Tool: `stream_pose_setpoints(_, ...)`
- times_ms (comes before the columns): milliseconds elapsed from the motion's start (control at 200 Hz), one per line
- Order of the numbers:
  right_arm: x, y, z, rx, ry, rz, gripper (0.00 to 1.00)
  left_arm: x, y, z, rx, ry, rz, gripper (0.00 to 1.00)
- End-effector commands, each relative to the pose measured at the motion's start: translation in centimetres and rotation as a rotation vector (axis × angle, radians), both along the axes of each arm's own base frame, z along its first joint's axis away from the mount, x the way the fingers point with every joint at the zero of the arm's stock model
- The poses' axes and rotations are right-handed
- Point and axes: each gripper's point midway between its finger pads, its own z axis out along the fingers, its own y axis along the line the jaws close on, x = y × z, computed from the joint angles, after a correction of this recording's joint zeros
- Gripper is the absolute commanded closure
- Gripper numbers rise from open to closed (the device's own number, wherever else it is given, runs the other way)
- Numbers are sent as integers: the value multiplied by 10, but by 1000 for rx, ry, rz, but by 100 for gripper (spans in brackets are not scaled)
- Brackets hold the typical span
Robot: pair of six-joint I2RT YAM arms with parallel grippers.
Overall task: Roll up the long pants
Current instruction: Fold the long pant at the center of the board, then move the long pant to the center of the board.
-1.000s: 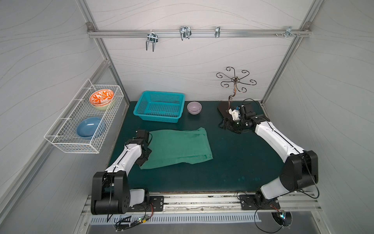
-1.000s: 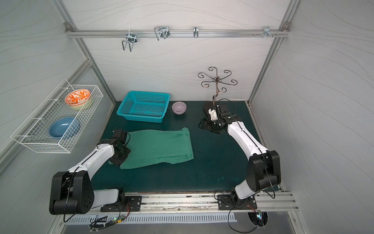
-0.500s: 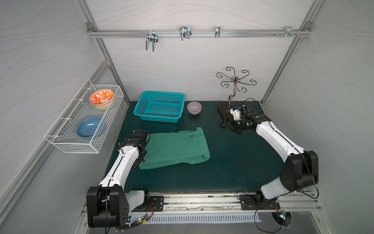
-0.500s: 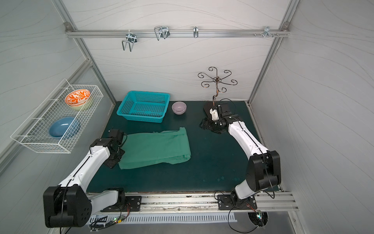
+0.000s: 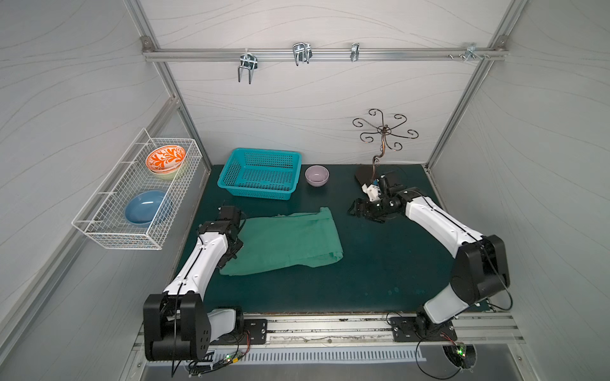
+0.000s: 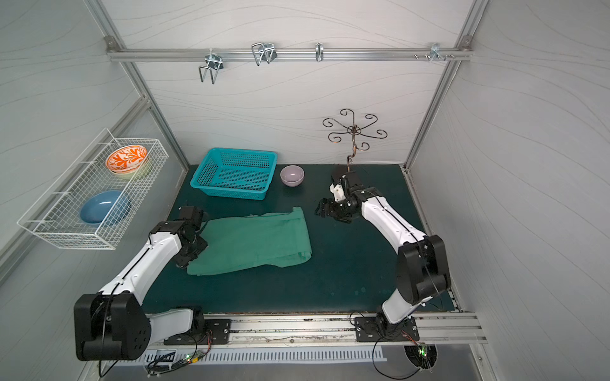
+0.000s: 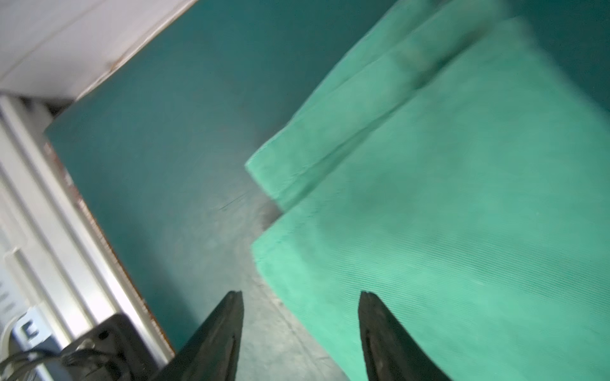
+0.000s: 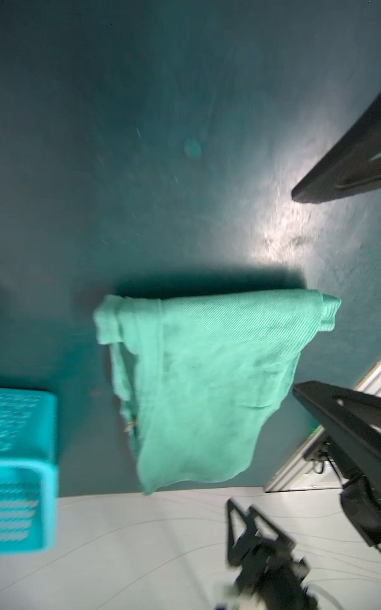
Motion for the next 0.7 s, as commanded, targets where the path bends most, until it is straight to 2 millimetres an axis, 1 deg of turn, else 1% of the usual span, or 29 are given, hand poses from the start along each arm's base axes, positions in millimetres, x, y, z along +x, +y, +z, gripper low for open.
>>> stream_pose_setpoints(0, -11, 26, -18, 6, 86, 59, 12, 36, -25, 18, -61, -103, -165, 39)
stream_pose_setpoints(80, -18, 42, -30, 1, 122, 98, 12, 48, -43, 10, -144, -117, -214, 40)
stream_pose_setpoints(180, -27, 50, -50, -26, 165, 113, 14, 56, -57, -3, -223, -104, -245, 40)
stream_pose_setpoints(300, -38, 55, -73, -48, 220, 127, 19, 60, -64, -12, -262, -96, -251, 41)
stream_pose_setpoints(405, -45, 66, -82, -22, 255, 151, 26, 62, -65, -12, -266, -101, -252, 41)
stream_pose_setpoints(455, -48, 71, -86, -7, 269, 159, 33, 62, -65, -14, -268, -96, -254, 41)
stream_pose_setpoints(545, -49, 72, -93, -3, 292, 159, 51, 60, -66, -17, -272, -85, -256, 42)
stream_pose_setpoints(620, -46, 68, -95, -5, 291, 149, 69, 59, -66, -18, -274, -82, -253, 42)
stream_pose_setpoints(695, -42, 58, -96, -14, 292, 122, 90, 58, -67, -19, -282, -87, -249, 43)
